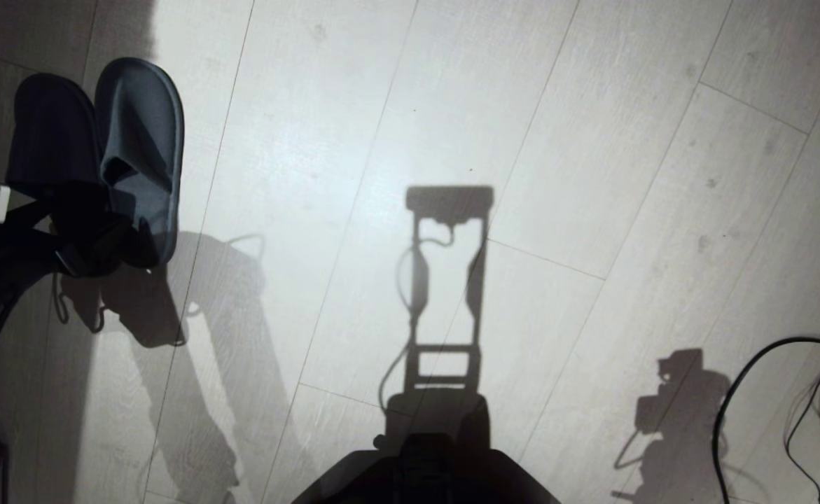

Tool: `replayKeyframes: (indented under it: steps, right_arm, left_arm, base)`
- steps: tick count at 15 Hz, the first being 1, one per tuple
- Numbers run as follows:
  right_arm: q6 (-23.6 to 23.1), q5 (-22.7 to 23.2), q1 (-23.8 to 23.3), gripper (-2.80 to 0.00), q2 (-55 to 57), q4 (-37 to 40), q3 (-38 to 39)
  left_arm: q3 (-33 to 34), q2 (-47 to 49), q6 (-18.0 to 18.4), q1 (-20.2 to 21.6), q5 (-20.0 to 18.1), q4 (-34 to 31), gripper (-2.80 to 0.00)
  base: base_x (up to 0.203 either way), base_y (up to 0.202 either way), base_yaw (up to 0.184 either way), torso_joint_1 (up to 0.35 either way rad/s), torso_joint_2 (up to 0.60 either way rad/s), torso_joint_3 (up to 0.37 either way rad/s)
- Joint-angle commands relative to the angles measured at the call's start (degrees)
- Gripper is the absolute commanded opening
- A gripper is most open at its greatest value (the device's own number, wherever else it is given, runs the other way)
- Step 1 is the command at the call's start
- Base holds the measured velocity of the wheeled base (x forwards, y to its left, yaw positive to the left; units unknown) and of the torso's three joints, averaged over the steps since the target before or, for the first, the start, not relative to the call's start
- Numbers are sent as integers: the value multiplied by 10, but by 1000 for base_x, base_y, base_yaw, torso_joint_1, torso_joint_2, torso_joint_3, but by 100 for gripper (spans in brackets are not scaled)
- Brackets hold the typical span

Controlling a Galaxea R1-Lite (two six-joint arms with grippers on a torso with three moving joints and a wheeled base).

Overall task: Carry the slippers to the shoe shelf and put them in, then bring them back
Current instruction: Pick up the slippers on the floor

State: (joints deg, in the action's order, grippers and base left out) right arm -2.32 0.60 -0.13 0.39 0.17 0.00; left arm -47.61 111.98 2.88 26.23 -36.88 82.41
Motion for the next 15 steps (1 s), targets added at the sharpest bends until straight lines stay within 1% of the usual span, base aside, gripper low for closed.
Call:
replayKeyframes:
  steps: [1,5,9,12,15]
  right_arm:
    - [-1,0,0,-280,0,0,0]
    - [-1,0,0,-280,1,0,0]
    - [-1,0,0,-280,1,0,0]
    - [-1,0,0,-280,1,0,0]
    - [-1,0,0,-280,1,0,0]
  left_arm:
    - [-8,13,-30,-10,0,5,0]
    - [-11,15,-38,-10,1,6,0]
    - [-35,17,-38,-7,8,0,0]
    - [-35,13,-38,-7,8,0,0]
    - [-44,8,-39,12,8,-4,0]
  base:
    - [0,0,0,0,0,0]
    - [0,0,0,0,0,0]
    - [0,0,0,0,0,0]
    - [0,0,0,0,0,0]
    - [0,0,0,0,0,0]
